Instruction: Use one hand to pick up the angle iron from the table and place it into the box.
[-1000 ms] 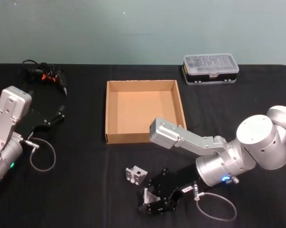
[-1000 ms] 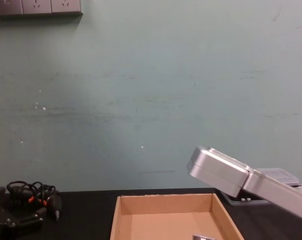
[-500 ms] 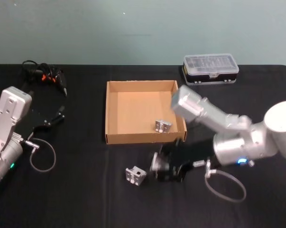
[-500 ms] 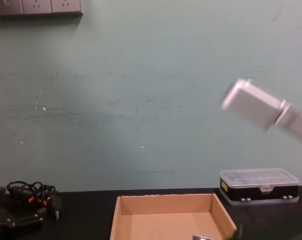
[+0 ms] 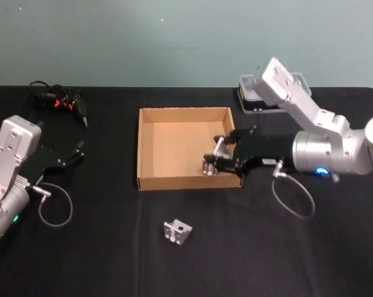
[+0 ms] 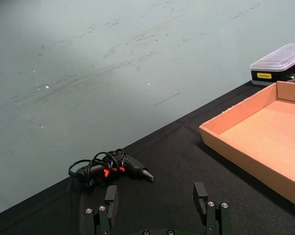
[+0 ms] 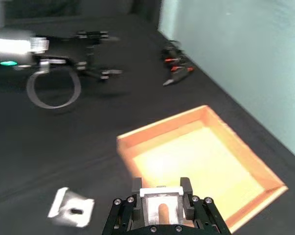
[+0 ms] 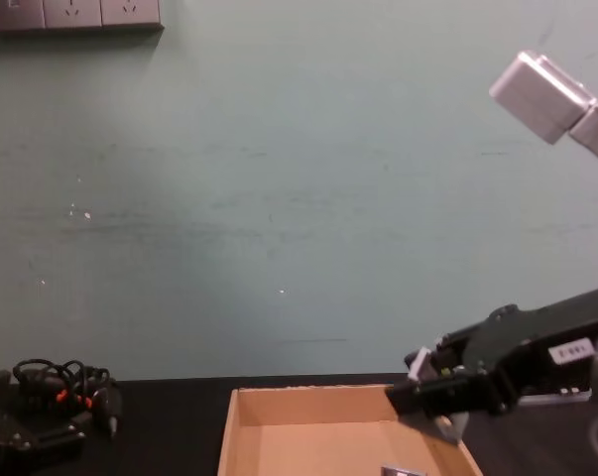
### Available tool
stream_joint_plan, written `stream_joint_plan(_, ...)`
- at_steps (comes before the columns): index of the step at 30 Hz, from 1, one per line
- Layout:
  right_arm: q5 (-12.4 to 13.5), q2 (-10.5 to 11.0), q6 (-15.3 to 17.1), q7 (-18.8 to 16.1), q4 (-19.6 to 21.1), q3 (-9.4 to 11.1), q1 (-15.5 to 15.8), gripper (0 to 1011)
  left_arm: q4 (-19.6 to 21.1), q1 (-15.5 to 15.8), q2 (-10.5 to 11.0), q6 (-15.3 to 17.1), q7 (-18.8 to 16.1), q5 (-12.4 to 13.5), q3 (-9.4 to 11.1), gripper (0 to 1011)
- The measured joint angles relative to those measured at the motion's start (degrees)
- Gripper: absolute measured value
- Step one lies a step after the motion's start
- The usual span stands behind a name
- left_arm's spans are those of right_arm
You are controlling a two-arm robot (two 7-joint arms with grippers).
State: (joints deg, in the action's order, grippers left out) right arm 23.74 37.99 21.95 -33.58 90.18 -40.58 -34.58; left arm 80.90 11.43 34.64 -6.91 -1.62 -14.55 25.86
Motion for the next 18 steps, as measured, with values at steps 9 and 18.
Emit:
stream_joint_plan(9, -2.4, -7.3, -2.7, 2.0, -11.8, 0.7, -3.3, 472, 0.0, 0.0, 0.0, 0.0, 0.0, 0.0, 0.0, 1011)
stream_joint_plan(18, -4.4, -12.9, -4.3, 1.6, -21.1, 0.3, -6.3, 472, 0.0, 0.0, 0.0, 0.0, 0.0, 0.0, 0.0, 1011)
